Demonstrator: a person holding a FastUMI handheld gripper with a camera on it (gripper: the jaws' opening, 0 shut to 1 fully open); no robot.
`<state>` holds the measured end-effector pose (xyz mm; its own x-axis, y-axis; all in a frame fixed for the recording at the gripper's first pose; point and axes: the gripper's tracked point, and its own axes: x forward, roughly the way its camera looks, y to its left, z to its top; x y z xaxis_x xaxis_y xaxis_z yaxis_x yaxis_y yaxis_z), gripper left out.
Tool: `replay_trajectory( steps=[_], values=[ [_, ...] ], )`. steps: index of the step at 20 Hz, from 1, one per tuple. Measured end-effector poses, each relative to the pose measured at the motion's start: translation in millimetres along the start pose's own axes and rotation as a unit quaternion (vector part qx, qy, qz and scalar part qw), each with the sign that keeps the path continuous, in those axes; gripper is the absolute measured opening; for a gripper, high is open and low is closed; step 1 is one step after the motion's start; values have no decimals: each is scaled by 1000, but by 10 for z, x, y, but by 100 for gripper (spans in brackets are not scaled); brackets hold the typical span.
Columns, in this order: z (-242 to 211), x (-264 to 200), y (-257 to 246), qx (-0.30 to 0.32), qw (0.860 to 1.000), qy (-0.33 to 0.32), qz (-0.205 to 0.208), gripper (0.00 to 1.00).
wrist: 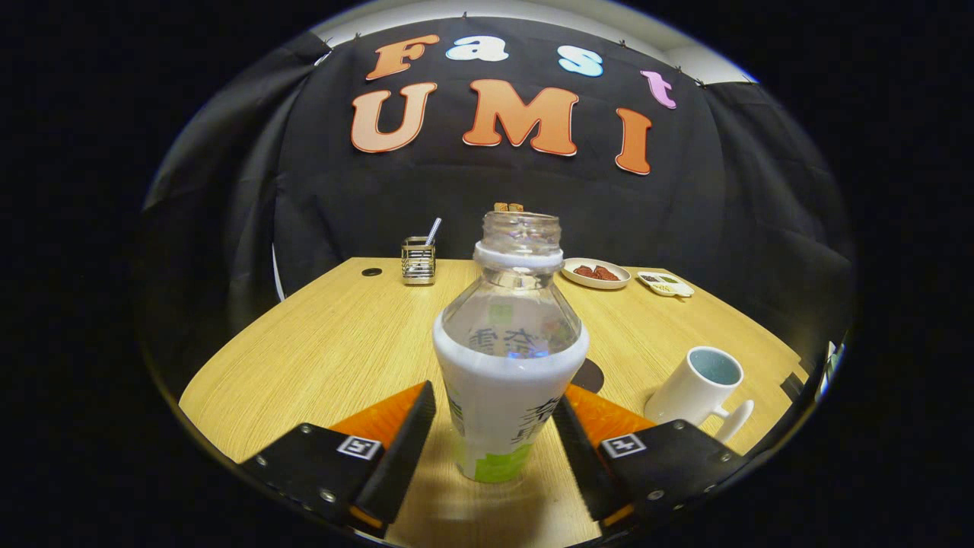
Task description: Take the bottle from table, then pour the juice into the cup, finally place the bottle on the coaster
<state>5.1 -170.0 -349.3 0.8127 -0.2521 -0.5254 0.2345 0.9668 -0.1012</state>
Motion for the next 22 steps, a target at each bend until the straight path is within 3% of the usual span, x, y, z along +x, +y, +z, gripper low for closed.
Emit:
replay_trajectory(
  steps=[2, 6, 15, 22],
  values=[
    [19, 26, -11, 15, 1000, -2, 3, 66],
    [104, -33, -88, 45, 999, -5, 3, 52],
    [678, -136, -254, 212, 975, -51, 43, 51],
    [993, -130, -531, 338, 937, -74, 58, 51]
  ],
)
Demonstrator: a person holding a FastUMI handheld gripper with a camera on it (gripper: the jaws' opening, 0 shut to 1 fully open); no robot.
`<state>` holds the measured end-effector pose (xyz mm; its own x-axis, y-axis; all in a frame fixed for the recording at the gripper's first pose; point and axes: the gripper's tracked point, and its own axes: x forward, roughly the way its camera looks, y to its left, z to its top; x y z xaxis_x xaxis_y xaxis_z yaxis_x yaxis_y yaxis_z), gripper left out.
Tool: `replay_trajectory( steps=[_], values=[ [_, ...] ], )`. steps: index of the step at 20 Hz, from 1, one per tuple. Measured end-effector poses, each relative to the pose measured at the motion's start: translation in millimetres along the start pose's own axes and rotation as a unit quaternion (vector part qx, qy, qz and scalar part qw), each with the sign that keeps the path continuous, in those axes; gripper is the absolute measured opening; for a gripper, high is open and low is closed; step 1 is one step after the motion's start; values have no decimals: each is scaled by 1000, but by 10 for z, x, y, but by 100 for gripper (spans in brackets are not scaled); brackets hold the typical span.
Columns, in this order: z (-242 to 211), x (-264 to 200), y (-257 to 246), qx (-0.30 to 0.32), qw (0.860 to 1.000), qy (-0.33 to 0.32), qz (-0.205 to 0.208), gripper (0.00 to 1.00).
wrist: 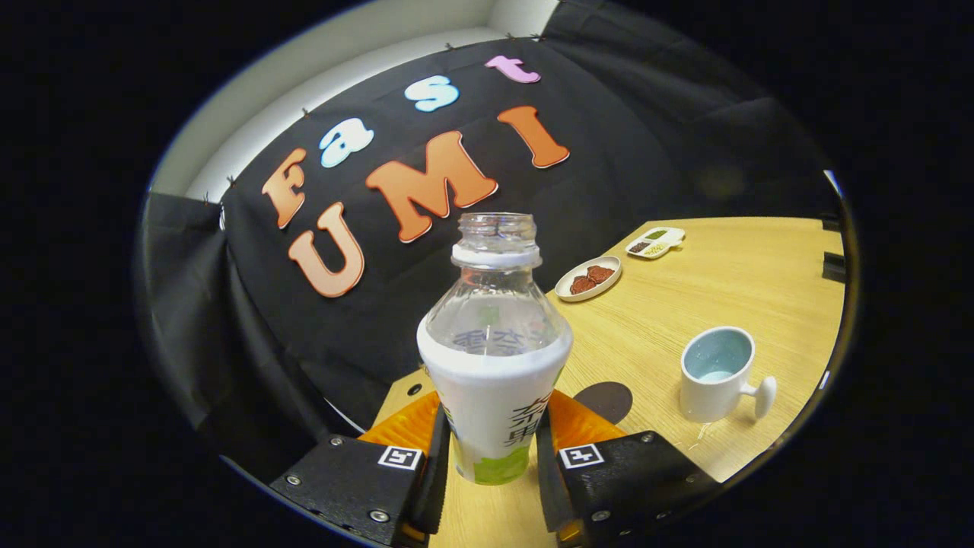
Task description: Take the bottle from table, then pour the juice into the cup, finally place the bottle on the coaster
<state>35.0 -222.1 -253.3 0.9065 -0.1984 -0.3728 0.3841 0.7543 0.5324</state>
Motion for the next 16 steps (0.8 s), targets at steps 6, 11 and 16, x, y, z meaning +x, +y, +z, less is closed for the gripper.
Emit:
replay_trajectory(
  steps=[6, 11, 16],
  values=[
    [233, 26, 156, 133, 990, -18, 45, 51],
    [235, 53, 82, 191, 980, -17, 48, 51],
    [261, 112, 119, 252, 965, -22, 68, 51]
  ],
)
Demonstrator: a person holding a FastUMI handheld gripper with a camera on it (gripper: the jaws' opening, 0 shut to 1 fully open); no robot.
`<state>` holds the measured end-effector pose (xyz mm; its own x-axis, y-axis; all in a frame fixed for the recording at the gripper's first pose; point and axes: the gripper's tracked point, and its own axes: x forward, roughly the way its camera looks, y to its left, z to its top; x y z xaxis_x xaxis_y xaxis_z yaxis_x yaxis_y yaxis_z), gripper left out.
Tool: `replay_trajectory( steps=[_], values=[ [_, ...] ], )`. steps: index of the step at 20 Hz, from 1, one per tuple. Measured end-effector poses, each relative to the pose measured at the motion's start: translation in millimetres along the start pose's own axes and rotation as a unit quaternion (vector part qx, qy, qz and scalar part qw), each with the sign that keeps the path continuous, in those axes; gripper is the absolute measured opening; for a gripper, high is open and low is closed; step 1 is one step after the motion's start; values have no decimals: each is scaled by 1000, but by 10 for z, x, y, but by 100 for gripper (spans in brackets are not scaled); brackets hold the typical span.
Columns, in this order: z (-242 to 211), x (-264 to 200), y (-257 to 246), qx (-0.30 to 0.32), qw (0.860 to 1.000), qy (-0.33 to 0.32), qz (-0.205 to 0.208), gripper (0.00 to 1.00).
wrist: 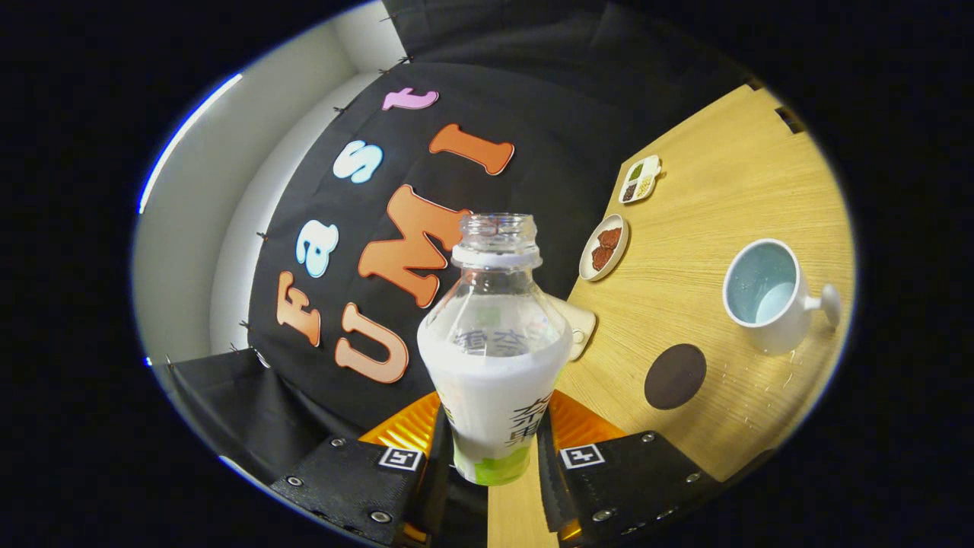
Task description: Take the bottle from table, then pour the juice into the cup, finally place the bottle on the coaster
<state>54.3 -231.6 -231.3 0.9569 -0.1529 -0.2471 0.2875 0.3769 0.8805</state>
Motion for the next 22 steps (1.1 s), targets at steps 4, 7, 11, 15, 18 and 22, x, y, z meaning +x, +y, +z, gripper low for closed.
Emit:
replay_trajectory(
  steps=[4, 7, 11, 15, 18, 22],
  values=[
    [1, 17, -84, 35, 999, 0, -9, 51],
    [18, 29, -116, 71, 997, -3, -7, 51],
    [10, 94, -155, 116, 993, -3, -2, 51],
    [22, 126, -195, 146, 989, -6, -2, 51],
    [29, 145, -196, 174, 985, -9, 4, 51],
    [45, 169, -246, 209, 978, -13, 5, 51]
  ],
)
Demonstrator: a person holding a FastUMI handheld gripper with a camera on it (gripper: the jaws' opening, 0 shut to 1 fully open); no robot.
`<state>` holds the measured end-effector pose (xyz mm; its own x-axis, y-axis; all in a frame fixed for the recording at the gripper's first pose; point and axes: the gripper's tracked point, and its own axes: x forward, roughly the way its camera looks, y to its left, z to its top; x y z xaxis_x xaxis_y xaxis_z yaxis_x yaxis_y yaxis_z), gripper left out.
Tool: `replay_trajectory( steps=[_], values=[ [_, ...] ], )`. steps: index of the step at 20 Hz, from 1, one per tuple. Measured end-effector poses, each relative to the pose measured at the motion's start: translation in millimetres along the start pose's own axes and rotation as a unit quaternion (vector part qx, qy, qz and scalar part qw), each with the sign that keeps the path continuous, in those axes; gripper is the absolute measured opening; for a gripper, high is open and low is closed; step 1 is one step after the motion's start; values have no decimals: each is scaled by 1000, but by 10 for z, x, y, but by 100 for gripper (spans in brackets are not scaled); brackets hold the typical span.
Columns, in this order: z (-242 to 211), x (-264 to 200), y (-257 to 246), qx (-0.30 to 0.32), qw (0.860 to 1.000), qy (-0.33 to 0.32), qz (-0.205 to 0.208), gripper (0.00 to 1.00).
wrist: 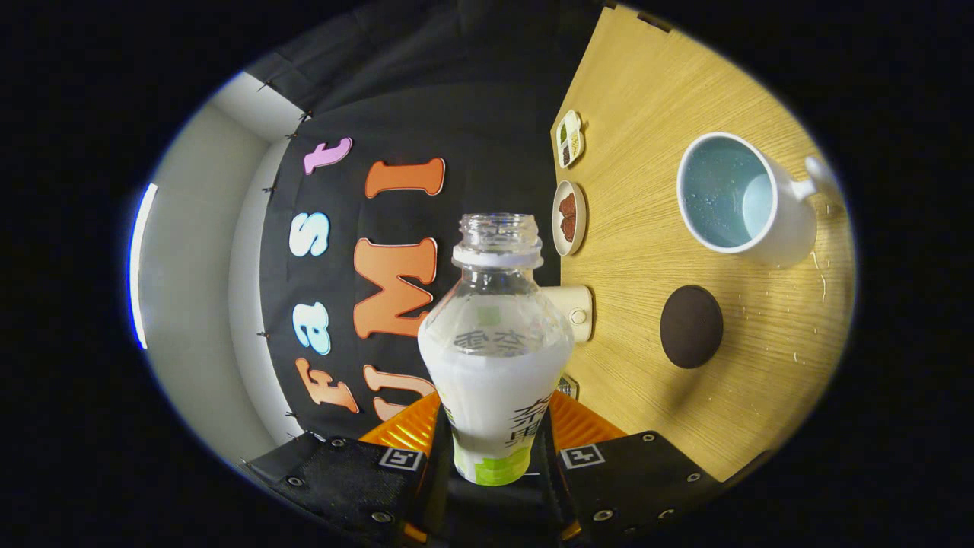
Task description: Take the bottle from table, then pour the juice into the cup, finally place the bottle on the coaster
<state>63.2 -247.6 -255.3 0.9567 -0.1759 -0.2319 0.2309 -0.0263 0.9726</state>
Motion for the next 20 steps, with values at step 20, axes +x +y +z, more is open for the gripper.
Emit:
replay_trajectory(
  steps=[20],
  values=[
    [68, -18, 60, 62, 998, -5, 9, 51]
  ],
)
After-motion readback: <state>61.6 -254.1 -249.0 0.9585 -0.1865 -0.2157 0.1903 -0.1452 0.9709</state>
